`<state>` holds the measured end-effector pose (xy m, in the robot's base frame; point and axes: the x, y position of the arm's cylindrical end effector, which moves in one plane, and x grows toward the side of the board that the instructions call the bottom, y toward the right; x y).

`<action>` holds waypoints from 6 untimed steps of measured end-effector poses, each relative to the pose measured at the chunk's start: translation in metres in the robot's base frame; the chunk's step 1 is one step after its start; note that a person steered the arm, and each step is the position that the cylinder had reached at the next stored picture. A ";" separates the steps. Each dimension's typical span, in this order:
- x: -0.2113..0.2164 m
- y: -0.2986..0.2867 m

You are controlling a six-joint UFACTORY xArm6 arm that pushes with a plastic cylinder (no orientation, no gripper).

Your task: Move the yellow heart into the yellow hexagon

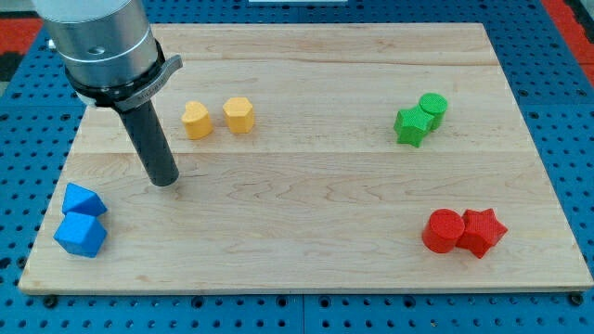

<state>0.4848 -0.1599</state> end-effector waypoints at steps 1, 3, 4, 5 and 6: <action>0.000 -0.001; -0.056 -0.046; -0.088 -0.018; -0.086 0.042; -0.066 0.043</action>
<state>0.4190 -0.1169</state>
